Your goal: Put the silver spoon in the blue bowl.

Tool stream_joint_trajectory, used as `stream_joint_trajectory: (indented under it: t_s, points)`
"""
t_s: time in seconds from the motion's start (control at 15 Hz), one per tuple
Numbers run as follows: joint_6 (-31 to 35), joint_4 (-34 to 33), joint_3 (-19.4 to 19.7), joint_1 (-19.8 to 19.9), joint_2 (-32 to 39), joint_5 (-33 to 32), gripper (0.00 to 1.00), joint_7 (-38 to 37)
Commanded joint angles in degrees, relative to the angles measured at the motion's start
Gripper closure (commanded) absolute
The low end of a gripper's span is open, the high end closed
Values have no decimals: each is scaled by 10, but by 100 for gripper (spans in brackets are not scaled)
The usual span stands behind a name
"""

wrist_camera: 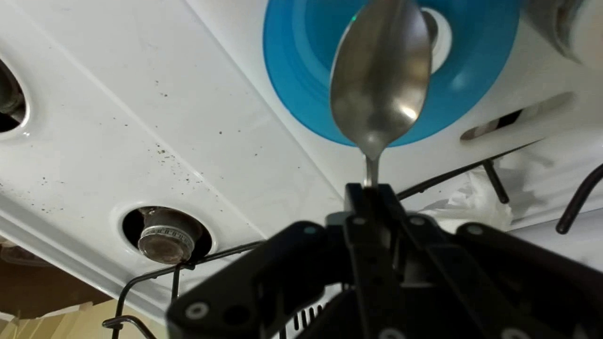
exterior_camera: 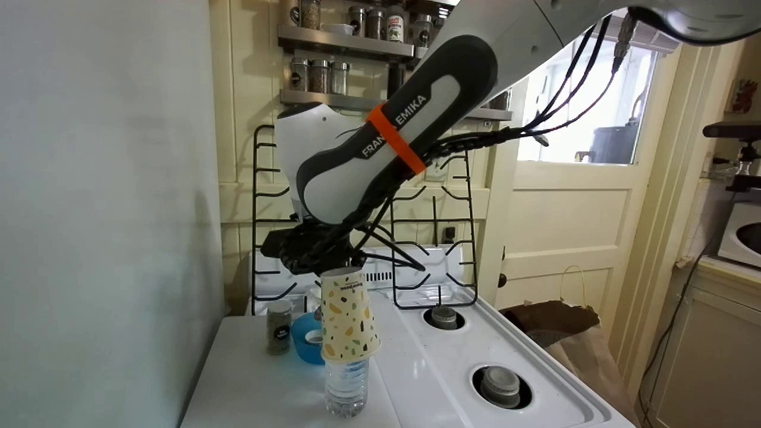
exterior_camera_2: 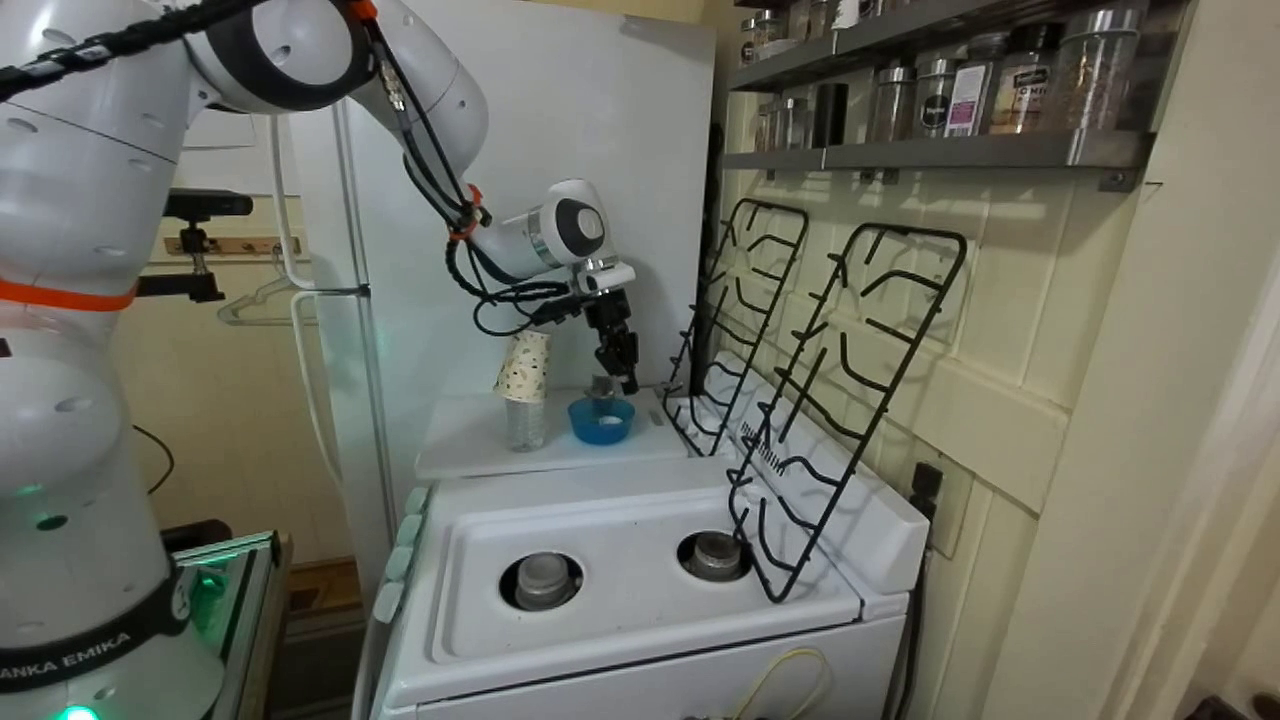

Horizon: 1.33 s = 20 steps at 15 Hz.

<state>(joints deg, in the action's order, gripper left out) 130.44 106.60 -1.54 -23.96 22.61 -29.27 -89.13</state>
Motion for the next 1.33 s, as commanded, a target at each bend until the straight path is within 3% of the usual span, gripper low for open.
stream_joint_trajectory:
  t_s: [0.0,0.73,1.27]
  points:
    - [-29,-2,-8,-7,-15,-13,98,-11]
    - [-52,-43,-7,-18,21,-87,98,-86]
    - [-97,-75,-16,-23,47,-85,98,-88]
